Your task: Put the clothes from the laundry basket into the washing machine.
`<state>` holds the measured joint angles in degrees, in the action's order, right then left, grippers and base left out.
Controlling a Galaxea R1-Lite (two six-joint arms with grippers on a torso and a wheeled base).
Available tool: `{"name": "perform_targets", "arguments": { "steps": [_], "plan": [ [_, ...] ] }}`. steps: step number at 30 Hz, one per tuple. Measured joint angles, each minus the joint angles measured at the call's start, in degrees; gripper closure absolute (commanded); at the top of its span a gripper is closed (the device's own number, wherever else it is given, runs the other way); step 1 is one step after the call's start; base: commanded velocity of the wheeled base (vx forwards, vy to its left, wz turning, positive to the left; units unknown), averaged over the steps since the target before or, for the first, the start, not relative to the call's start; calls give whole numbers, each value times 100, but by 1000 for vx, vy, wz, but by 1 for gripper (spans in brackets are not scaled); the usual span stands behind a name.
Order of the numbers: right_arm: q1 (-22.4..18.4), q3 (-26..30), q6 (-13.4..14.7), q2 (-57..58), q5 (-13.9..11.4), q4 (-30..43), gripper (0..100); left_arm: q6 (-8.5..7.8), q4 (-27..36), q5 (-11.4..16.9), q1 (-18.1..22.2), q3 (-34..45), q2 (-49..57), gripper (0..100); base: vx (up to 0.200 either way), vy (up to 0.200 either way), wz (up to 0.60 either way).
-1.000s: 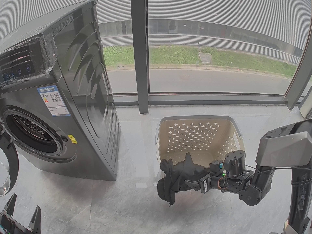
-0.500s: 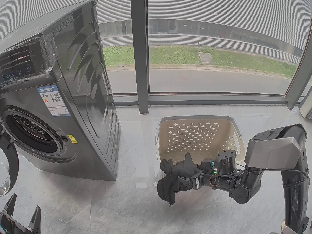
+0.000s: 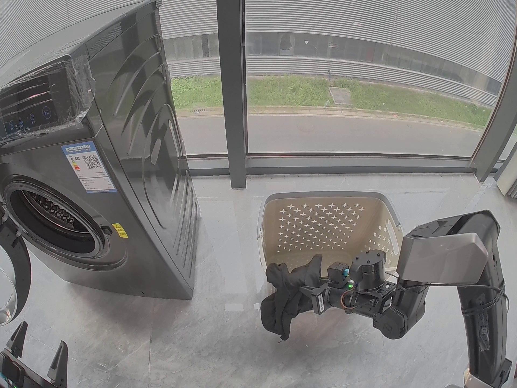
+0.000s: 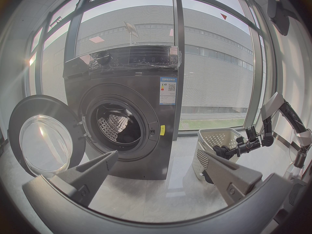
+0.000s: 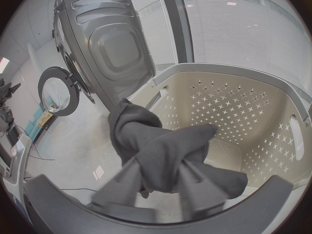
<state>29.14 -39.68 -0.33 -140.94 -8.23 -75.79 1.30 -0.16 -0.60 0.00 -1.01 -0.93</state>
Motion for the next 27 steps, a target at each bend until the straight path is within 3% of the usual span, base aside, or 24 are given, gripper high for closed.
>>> {"name": "perform_targets", "arguments": {
  "steps": [6, 17, 27],
  "plan": [
    [7, 154, 1, 66, -35, -117, 100, -2, 0, 0, 0, 0, 0, 0, 0, 0, 0],
    [219, 967, 108, 835, -63, -455, 100, -2, 0, 2, 0, 0, 0, 0, 0, 0, 0],
    [289, 1769, 325, 2321, 163, -547, 100, -22, 0, 0, 0, 0, 0, 0, 0, 0, 0]
  ]
}}
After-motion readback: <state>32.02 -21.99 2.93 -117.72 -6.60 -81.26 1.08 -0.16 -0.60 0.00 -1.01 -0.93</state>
